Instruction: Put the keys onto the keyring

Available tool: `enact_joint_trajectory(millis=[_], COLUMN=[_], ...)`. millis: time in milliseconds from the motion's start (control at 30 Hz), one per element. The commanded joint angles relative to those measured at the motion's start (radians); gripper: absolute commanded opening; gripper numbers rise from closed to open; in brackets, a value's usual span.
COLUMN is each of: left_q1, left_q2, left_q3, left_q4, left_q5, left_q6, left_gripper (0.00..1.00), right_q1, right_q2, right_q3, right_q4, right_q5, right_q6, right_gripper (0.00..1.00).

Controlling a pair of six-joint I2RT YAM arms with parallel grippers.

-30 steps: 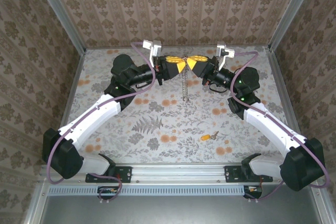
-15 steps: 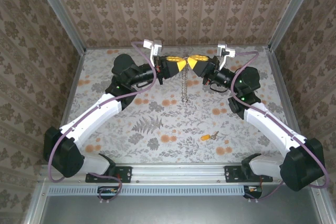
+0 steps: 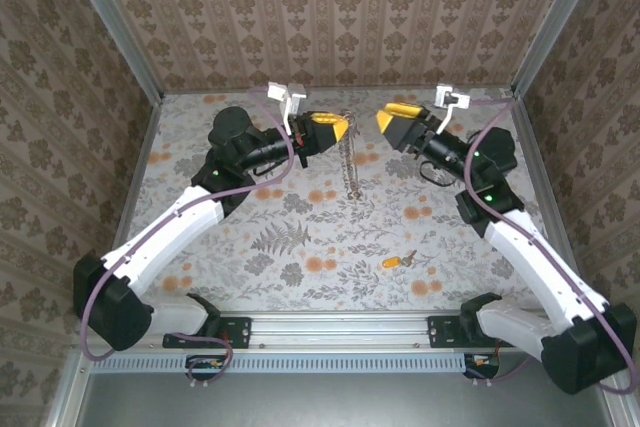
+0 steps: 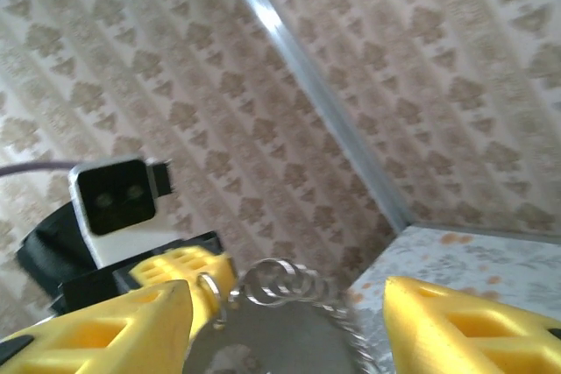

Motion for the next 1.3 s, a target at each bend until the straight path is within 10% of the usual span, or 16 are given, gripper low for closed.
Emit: enact_joint_trajectory(millis=[0, 733, 1267], left_q1=[-0.003, -0.001, 0.085], left_q2=[-0.053, -0.080, -0.088], left_q3=[0.007, 0.023, -0.006], left_q4=[-0.072, -0.252, -0.002], left_q5=[-0.043, -0.057, 0.129], left_q6=[0.135, 0.305, -0.153], left_gripper=[0.00, 0.00, 0.00], right_q1=[-0.044, -0.099, -0.099], right_q2=[-0.081, -0.139, -0.034], right_q3=[0.002, -0.126, -0.165], right_q4=[-0.212, -0.509, -0.333], right_q5=[0.128, 0.198, 0.098], right_q6=[0.001, -0.005, 0.051], right_gripper=[0.63, 0.70, 0.70])
